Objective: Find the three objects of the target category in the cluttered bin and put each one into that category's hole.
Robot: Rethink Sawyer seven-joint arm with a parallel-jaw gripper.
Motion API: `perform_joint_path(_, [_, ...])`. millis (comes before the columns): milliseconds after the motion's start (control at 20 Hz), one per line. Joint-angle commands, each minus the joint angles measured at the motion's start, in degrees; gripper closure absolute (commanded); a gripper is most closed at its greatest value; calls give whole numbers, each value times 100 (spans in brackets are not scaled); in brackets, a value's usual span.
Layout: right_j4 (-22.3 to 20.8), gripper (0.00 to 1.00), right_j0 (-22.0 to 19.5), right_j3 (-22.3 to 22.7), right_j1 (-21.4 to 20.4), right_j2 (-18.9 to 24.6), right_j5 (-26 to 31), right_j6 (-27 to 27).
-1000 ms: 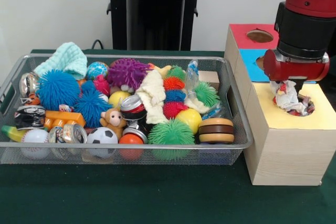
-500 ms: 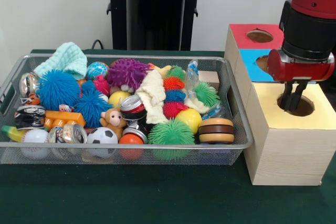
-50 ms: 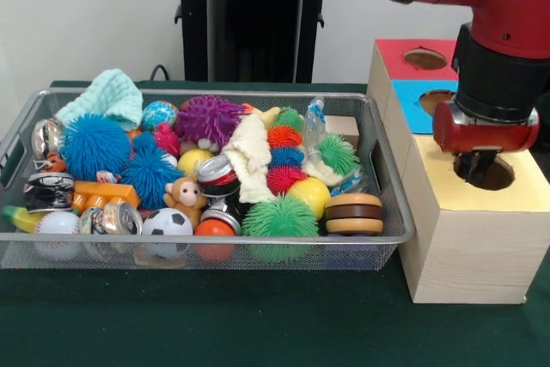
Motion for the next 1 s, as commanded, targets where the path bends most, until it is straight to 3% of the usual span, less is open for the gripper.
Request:
perform_joint_path(50, [-370,100,-3,-107,482,2,231,679])
perform_joint_path(350, [-292,100,-158,-323,-381,-49,1610,340])
perform_joint_path(550, [-315,100,-275,-595,-578,-12,2223,183])
perform_joint_path(1000, [-385,100,-578,-758,-548,282,2174,-85])
